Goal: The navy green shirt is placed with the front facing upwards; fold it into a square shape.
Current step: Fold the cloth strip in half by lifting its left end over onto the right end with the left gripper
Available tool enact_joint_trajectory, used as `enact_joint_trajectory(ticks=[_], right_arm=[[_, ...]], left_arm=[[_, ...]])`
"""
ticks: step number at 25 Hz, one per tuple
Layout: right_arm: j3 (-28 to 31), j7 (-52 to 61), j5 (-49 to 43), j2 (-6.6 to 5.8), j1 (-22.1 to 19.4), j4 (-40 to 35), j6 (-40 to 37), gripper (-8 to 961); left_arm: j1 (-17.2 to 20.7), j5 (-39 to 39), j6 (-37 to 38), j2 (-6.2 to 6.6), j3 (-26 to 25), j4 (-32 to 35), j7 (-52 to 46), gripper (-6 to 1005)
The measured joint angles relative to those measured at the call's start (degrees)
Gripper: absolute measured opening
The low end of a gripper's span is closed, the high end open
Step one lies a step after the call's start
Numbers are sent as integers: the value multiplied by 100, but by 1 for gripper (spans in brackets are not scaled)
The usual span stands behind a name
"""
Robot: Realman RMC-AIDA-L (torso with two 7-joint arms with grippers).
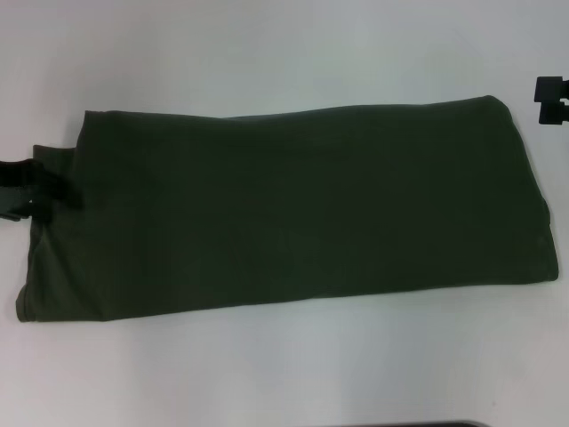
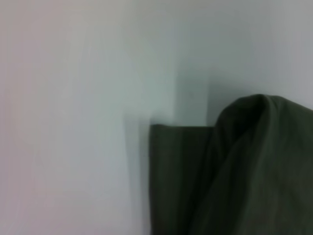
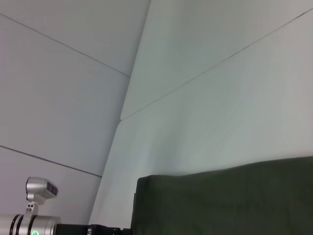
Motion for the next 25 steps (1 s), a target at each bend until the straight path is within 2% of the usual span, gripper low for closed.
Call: enact_joint_trajectory(ticks=[5, 8, 11, 15, 19, 22, 25], right_arm=[[-4, -57, -6, -19, 0, 0, -33, 702], [-5, -255, 2, -28, 11, 59, -67, 701], [-7, -545, 0, -92, 46, 378, -40, 707], [64, -852, 77, -156, 56, 693, -13, 710], [227, -841, 349, -101, -7, 668, 77, 695], [282, -730, 407, -124, -27, 665, 119, 687], [284, -669, 406, -144, -37, 665, 143, 679]], left_arm=[[97, -61, 206, 40, -123, -358, 36, 554], [135, -271, 619, 47, -476, -648, 331, 555], [136, -706, 1024, 120, -733, -715, 739, 555], [151, -1030, 1244, 158, -786, -748, 1253, 556], [185, -1060, 1171, 95, -736, -898, 1523, 557], [206, -1054, 1124, 74, -697, -1002, 1540, 558], [193, -1060, 1149, 139, -728, -916, 1429, 556]])
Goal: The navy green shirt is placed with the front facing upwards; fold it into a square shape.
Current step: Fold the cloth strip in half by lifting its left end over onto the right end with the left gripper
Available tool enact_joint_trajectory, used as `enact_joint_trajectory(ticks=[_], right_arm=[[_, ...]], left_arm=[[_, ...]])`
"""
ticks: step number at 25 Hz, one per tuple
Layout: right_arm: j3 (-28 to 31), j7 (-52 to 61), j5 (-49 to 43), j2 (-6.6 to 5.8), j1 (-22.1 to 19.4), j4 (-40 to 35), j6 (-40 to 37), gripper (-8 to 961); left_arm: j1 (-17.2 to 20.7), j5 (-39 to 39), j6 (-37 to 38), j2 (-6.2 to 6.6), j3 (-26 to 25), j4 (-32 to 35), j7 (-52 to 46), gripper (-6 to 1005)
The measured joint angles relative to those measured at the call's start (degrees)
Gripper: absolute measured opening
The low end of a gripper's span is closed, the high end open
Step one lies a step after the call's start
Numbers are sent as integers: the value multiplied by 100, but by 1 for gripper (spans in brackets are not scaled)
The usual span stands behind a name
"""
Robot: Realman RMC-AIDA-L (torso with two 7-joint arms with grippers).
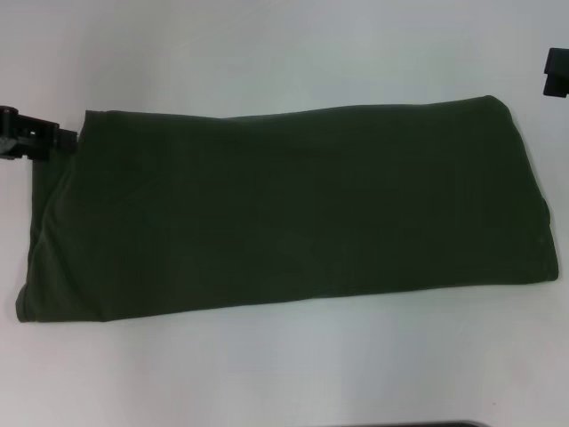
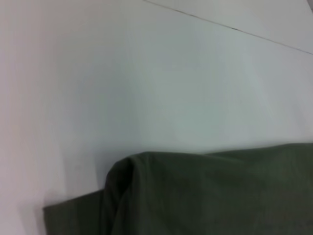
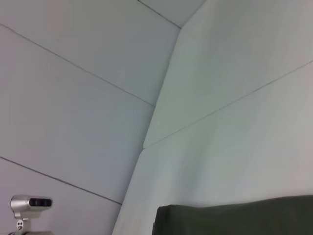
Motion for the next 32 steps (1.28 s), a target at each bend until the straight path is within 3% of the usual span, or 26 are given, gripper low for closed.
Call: enact_joint_trajectory(ticks=[3, 9, 10, 16, 25, 32], right_arm=[[-3, 9, -6, -3, -13, -4, 12, 674], [-44, 64, -22, -5, -24, -159, -20, 675], [-49, 76, -23, -5, -27, -185, -30, 675], [-62, 83, -38, -25, -35, -217, -24, 675], [-167, 68, -235, -45, -85, -245, 6, 674], [-210, 80, -296, -48, -97, -409, 7, 674]], left_arm=[[34, -5, -40, 48, -50, 58, -139, 560], [132, 41, -107, 14, 48, 2, -182, 589], [134, 165, -69, 12, 355, 20, -222, 794], [89, 483, -74, 3, 455, 19, -526, 882], [183, 496, -190, 32, 426, 87, -1131, 875], [73, 973, -399, -34, 489, 229, -1260, 874]])
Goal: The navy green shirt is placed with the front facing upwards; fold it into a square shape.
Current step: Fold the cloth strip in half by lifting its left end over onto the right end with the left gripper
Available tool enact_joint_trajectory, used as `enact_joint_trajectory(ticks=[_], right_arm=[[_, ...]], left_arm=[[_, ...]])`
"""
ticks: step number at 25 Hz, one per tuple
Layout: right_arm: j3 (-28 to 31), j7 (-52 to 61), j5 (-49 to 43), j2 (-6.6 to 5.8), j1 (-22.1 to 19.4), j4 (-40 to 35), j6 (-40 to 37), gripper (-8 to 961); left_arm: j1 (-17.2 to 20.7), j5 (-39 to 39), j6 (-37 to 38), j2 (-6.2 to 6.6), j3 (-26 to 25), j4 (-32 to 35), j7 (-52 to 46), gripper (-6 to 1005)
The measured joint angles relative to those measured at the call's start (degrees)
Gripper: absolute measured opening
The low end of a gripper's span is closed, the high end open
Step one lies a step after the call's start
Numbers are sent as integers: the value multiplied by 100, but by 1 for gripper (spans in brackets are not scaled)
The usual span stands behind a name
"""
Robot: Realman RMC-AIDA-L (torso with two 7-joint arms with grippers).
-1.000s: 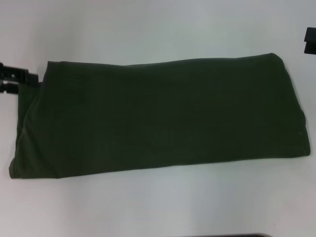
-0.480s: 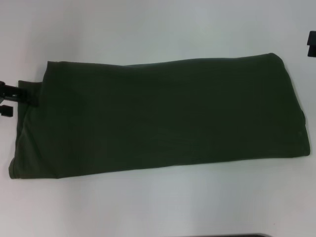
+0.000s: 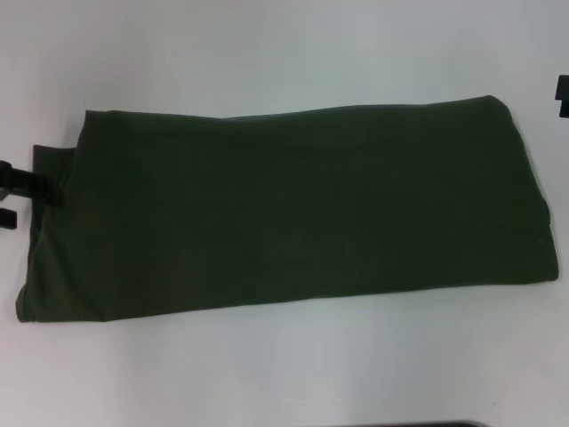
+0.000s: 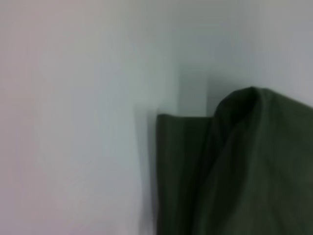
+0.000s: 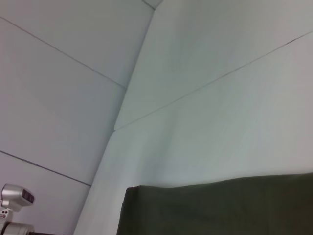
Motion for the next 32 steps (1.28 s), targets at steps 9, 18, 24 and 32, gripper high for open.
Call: enact_joint_trajectory(ticks=[9, 18, 24, 32], right_arm=[[0, 4, -4, 6, 2, -1, -36, 673], [0, 28, -4, 9, -4, -2, -54, 673], [0, 76, -4, 9, -8, -1, -54, 673], [0, 145, -3, 9, -16, -10, -75, 672]], left_arm=[[-107, 193, -269, -58, 22, 278, -9, 874], [-119, 251, -358, -104, 31, 285, -19, 874], [-165, 240, -297, -107, 25, 310, -20, 874], [-177, 51, 100, -130, -83, 99, 14, 874]])
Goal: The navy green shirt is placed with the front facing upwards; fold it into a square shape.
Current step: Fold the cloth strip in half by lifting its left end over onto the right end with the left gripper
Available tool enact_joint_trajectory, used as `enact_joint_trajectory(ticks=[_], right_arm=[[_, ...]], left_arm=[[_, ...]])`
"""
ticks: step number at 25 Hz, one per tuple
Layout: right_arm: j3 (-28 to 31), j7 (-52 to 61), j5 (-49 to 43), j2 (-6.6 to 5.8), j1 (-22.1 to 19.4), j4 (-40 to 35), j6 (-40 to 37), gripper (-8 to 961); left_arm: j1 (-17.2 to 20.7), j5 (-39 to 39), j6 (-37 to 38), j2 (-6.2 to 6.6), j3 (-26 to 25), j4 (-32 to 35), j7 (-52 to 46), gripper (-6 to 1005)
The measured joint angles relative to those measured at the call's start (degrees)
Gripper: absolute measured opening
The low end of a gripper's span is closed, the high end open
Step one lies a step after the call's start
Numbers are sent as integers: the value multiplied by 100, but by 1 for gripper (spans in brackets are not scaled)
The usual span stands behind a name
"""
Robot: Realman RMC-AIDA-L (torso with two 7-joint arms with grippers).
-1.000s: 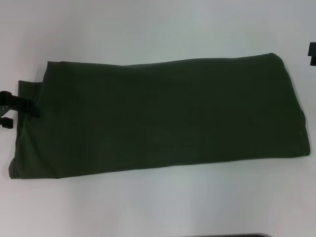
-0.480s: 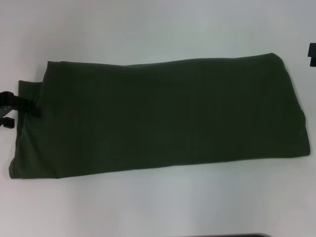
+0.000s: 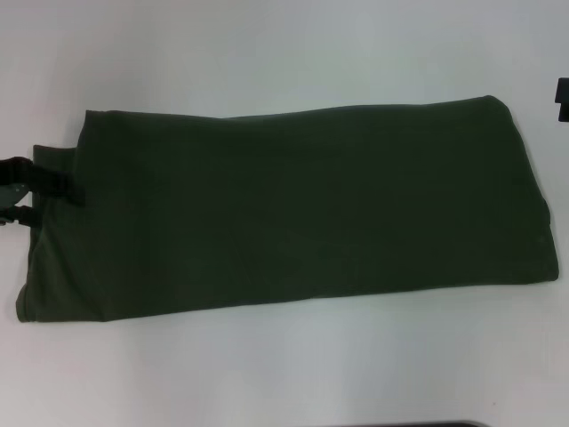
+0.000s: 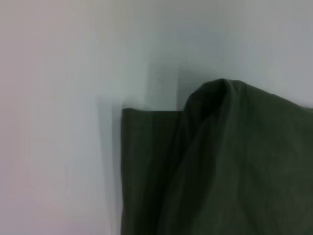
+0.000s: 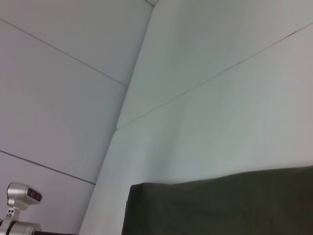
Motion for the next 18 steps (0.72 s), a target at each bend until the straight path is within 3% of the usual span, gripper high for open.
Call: enact_joint_trajectory(ticks=[18], right_arm=[[-9, 4, 0, 0, -34, 23, -14, 671]], left_arm=[[-26, 161, -291, -63, 240, 231, -75, 874]])
